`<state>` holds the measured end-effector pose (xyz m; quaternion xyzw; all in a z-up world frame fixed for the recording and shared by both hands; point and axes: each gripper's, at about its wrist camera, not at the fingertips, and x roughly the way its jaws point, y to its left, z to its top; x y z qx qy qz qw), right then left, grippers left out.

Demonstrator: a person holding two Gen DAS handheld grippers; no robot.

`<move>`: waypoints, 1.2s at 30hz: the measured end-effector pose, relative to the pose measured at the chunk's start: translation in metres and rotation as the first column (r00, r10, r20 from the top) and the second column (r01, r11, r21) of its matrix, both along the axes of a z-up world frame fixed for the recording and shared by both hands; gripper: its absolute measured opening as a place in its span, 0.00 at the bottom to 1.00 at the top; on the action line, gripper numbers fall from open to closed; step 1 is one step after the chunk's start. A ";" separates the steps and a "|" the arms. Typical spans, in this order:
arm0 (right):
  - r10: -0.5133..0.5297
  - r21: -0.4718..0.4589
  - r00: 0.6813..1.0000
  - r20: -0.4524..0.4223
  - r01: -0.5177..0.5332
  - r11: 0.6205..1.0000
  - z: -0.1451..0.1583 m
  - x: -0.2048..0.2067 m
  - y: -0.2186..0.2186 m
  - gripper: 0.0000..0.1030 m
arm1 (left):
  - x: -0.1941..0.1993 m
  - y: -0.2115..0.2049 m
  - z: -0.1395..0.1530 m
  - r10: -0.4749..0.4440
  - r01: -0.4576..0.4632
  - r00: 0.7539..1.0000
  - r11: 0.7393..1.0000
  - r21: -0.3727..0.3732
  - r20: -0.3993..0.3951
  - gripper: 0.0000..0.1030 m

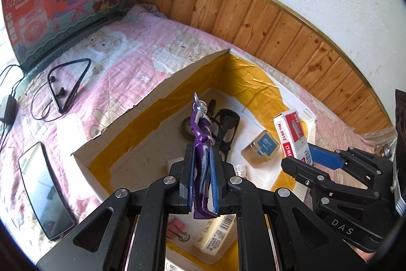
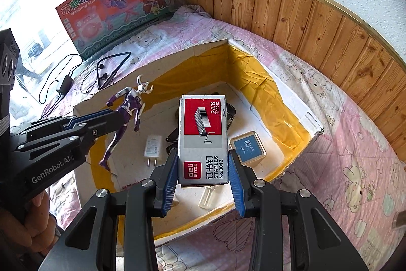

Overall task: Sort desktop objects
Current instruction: 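Carry the action figure and staples box with both tools over the box, then open the left tool to drop the action figure into the box while the right tool holds the staples box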

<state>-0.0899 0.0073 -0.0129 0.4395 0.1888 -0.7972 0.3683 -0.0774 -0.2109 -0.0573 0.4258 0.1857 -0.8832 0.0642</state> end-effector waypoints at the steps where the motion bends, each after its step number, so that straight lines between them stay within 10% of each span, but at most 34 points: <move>1: 0.001 0.007 1.000 -0.002 -0.001 1.000 -0.001 -0.003 -0.001 0.38 | -0.001 -0.002 -0.002 0.005 -0.005 1.000 1.000 -0.001 0.005 0.10; 36: 0.007 0.232 0.999 0.054 -0.019 0.973 -0.047 -0.091 -0.058 0.38 | -0.030 -0.019 -0.037 0.079 -0.061 0.982 0.992 -0.108 0.172 0.11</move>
